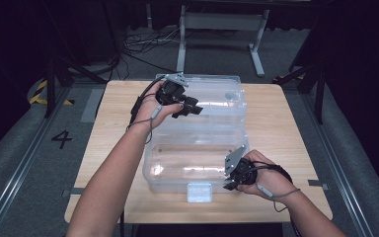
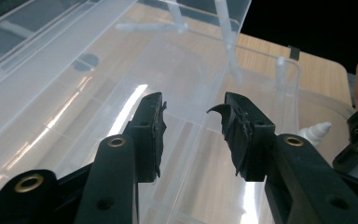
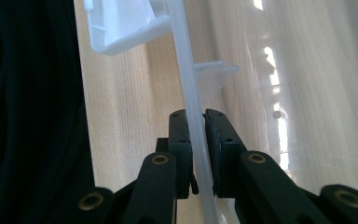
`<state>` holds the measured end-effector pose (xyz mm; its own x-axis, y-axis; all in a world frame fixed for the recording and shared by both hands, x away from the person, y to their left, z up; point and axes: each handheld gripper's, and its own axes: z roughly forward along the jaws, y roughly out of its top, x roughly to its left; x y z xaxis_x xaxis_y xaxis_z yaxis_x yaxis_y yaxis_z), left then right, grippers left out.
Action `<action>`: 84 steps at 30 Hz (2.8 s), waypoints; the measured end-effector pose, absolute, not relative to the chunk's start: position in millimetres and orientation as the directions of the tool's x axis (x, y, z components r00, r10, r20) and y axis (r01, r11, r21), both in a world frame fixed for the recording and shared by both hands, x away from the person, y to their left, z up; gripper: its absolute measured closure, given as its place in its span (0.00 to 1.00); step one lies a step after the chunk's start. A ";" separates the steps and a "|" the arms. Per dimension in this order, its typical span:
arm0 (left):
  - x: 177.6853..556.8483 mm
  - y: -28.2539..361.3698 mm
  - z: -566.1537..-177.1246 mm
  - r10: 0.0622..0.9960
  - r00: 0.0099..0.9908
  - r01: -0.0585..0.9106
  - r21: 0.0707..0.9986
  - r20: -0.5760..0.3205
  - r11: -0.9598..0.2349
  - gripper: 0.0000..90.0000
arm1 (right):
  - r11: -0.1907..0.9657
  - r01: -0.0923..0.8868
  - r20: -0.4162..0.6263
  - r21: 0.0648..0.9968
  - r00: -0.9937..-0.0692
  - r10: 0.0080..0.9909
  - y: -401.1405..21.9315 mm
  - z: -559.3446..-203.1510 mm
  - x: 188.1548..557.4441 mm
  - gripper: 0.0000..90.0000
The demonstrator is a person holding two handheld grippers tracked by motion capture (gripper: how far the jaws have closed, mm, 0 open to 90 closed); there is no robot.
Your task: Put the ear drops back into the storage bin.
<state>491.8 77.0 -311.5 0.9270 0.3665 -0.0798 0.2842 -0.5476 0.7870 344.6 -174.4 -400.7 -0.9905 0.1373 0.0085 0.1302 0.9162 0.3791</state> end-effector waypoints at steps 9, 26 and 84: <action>492.1 71.2 -315.1 0.329 0.939 0.289 0.742 -0.097 -0.605 0.78 | 0.915 0.129 0.009 0.382 -0.991 0.136 -174.6 -400.9 344.8 0.90; 488.8 72.2 -311.5 0.323 0.942 0.286 0.722 -0.091 -0.630 0.93 | 0.917 0.127 0.013 0.378 -0.991 0.132 -174.3 -401.1 345.2 0.91; 431.5 67.0 -296.1 0.218 0.975 0.179 0.689 -0.031 -0.703 0.96 | 0.913 0.103 -0.051 0.394 -0.990 0.134 -174.1 -401.7 337.5 0.88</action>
<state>431.5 67.0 -296.1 0.9754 0.2184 -0.0306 0.1790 -0.7028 0.6885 337.5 -174.1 -401.7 -0.9897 0.1339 -0.0508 0.1033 0.9133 0.3941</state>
